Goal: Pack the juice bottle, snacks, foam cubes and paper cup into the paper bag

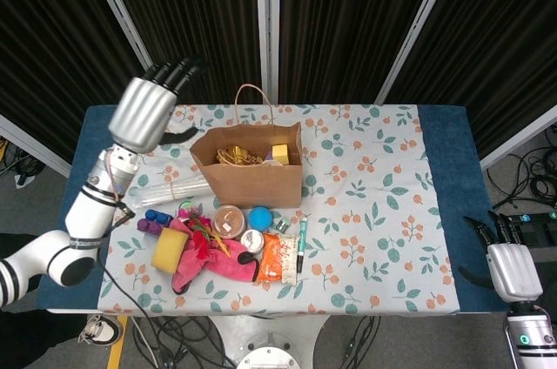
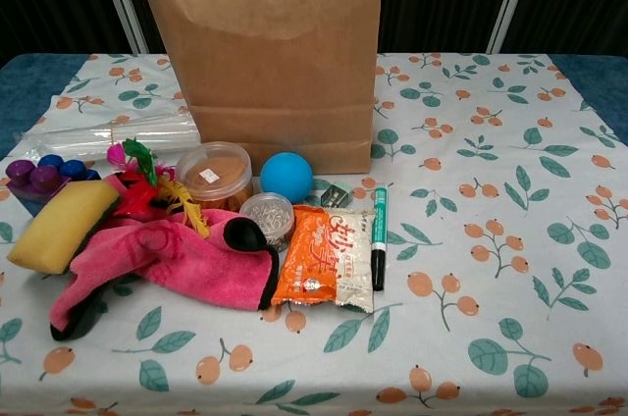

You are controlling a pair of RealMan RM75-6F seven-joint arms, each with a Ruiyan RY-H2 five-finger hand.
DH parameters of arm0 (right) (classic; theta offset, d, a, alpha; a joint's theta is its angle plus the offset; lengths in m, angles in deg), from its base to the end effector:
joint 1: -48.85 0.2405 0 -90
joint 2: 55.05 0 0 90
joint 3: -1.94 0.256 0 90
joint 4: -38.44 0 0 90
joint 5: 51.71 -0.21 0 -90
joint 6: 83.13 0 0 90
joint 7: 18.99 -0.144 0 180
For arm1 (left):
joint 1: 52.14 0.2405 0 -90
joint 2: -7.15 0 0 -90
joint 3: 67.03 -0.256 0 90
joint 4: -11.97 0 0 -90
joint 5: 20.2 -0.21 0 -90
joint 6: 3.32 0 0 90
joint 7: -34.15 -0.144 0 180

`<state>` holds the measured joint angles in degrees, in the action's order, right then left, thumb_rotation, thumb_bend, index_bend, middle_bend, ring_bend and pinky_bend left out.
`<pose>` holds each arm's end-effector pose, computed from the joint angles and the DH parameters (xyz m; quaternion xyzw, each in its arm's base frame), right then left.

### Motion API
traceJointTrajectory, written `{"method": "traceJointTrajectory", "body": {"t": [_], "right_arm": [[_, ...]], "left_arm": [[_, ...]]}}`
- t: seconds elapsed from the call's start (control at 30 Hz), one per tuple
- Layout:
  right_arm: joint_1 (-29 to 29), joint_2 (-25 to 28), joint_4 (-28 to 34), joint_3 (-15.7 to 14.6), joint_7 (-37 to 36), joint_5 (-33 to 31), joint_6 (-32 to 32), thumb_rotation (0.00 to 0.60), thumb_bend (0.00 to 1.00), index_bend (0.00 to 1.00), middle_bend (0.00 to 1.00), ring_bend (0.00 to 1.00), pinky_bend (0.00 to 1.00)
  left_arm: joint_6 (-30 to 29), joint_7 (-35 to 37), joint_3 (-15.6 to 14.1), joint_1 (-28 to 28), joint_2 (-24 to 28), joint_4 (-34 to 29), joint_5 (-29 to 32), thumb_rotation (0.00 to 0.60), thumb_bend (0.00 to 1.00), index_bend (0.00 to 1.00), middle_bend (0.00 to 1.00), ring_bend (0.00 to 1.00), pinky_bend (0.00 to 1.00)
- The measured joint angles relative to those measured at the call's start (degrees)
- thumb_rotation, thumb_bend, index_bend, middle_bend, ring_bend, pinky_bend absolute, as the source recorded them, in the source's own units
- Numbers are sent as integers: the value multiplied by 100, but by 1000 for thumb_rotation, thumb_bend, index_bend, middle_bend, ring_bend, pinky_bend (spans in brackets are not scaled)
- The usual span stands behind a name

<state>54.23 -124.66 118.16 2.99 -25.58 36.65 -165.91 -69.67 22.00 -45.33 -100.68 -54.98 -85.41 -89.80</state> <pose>-0.3436 -0.1799 0.1381 0.6180 -0.3954 0.3727 0.5682 -0.0590 0.3919 0.1829 -0.6636 -0.1938 -0.5432 0.4764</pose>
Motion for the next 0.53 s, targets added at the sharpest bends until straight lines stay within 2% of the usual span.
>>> {"method": "traceJointTrajectory", "body": {"t": [0.13, 0.23, 0.37, 0.53], "right_arm": [[-25, 43, 49, 18, -32, 18, -77, 600, 34, 161, 247, 42, 2], [-49, 27, 52, 22, -79, 50, -160, 600, 10, 161, 235, 29, 0], [-98, -19, 42, 40, -42, 99, -344, 600, 11, 161, 220, 14, 0], [-212, -88, 74, 127, 399, 33, -595, 600, 18, 161, 218, 12, 0]], "left_arm": [[-380, -195, -69, 486, 363, 34, 104, 600, 190, 216, 213, 198, 249], [-508, -195, -344, 1010, 589, -45, 160, 600, 188, 218, 212, 184, 233], [-842, -162, -1090, 1802, 638, -34, -140, 600, 184, 218, 212, 177, 229], [-1332, 99, -1931, 2704, 257, 157, -581, 600, 179, 218, 212, 177, 228]]}}
